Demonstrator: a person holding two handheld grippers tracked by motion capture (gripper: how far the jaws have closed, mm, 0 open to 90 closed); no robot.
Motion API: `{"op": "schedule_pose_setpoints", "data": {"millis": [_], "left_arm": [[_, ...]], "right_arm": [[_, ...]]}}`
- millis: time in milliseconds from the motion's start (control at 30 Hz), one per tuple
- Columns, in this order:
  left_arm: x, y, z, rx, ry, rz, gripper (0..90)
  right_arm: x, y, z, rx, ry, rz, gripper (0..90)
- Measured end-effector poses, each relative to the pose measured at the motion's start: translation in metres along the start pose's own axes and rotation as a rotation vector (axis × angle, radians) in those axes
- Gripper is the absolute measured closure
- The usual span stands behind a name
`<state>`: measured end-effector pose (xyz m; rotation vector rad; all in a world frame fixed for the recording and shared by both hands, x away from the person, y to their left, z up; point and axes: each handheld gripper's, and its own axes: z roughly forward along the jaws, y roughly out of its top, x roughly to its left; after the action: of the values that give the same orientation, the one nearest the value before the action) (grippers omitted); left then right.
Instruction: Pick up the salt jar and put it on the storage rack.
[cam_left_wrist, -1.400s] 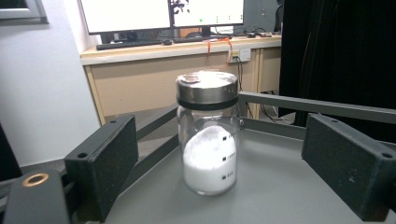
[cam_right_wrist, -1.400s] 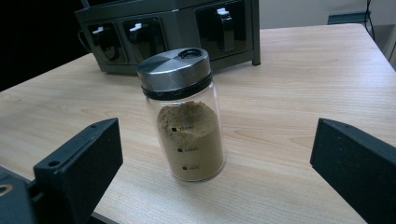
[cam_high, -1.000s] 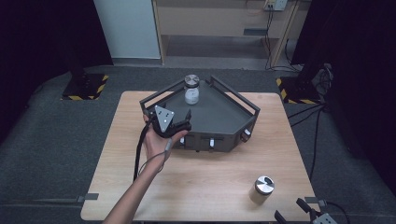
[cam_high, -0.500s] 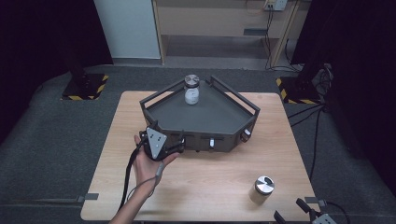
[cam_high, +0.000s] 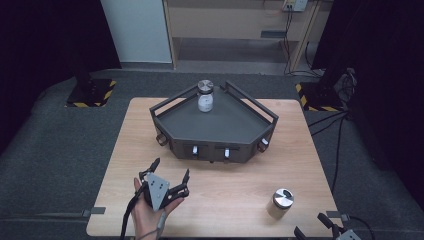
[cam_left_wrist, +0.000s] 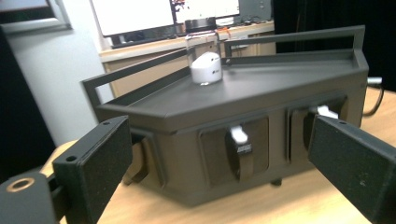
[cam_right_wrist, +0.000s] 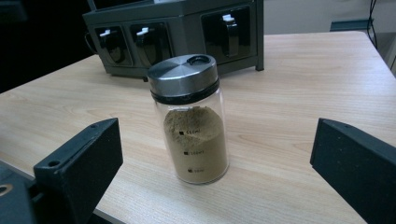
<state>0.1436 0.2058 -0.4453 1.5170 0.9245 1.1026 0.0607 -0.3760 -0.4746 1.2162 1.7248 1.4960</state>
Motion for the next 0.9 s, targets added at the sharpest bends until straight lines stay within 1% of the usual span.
{"op": "schedule_pose_setpoints", "data": {"millis": [67, 133, 167, 233, 333, 400, 533, 900], "left_arm": [[-0.003, -0.004, -0.012, 0.011, 0.003, -0.01, 5.7], [-0.005, -0.008, -0.021, 0.017, 0.011, -0.02, 5.7], [-0.006, -0.01, -0.024, 0.018, 0.016, -0.034, 5.7], [-0.007, -0.014, -0.027, 0.021, 0.025, -0.045, 5.7], [-0.006, -0.017, -0.028, 0.033, 0.036, -0.042, 5.7], [-0.005, -0.018, -0.029, 0.044, 0.04, -0.05, 5.8], [-0.005, -0.02, -0.029, 0.049, 0.034, -0.047, 5.8], [0.0, -0.022, -0.028, 0.055, 0.045, -0.054, 5.8]], "right_arm": [[0.0, 0.0, -0.001, -0.006, -0.001, 0.001, 2.7], [-0.002, -0.001, -0.002, -0.004, -0.002, 0.002, 2.7], [-0.002, -0.001, -0.001, -0.002, -0.001, 0.002, 2.7], [-0.002, 0.0, -0.001, -0.002, 0.002, 0.001, 2.7], [-0.001, 0.0, 0.0, -0.003, 0.009, -0.002, 2.7], [-0.001, 0.0, 0.001, -0.001, 0.014, -0.006, 2.7], [0.0, 0.001, 0.001, 0.0, 0.016, -0.006, 2.7], [-0.001, 0.001, 0.001, 0.0, 0.02, -0.005, 2.7]]}}
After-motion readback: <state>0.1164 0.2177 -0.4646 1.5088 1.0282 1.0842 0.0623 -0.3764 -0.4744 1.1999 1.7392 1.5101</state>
